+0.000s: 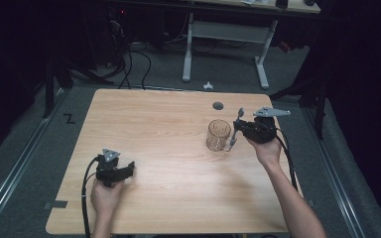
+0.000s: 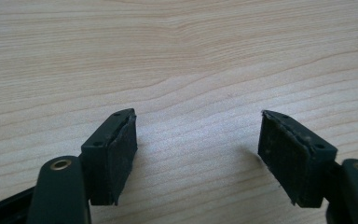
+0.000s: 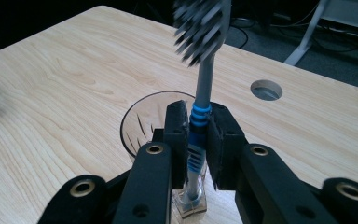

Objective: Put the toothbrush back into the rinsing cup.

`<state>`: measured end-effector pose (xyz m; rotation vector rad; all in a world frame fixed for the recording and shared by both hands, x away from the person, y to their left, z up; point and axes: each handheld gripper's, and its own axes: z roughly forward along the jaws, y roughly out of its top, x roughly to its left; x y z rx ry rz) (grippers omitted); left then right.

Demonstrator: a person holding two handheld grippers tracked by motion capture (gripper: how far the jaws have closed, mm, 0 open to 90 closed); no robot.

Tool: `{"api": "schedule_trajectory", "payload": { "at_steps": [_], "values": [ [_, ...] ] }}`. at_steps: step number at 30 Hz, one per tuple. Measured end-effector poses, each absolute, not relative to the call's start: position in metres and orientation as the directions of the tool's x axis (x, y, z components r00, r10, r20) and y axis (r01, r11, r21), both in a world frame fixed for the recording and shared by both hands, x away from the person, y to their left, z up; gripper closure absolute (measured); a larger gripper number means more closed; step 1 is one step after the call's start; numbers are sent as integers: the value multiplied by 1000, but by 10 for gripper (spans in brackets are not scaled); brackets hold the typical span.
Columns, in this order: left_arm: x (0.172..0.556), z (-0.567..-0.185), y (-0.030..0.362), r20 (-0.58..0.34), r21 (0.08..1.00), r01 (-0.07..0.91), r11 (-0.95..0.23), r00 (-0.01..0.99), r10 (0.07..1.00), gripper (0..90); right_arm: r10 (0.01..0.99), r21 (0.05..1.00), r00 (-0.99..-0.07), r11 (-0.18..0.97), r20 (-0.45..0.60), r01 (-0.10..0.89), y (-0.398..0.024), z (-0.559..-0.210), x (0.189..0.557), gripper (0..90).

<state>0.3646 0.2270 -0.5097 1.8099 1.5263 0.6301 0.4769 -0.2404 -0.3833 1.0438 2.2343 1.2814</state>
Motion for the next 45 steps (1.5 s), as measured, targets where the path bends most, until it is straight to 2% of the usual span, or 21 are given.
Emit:
{"api": "schedule_trajectory", "payload": {
  "at_steps": [45],
  "values": [
    [365, -510, 227, -63, 755, 651, -82, 196, 979, 286, 755, 832, -654, 338, 40, 441, -239, -401, 474, 796]
  ]
}}
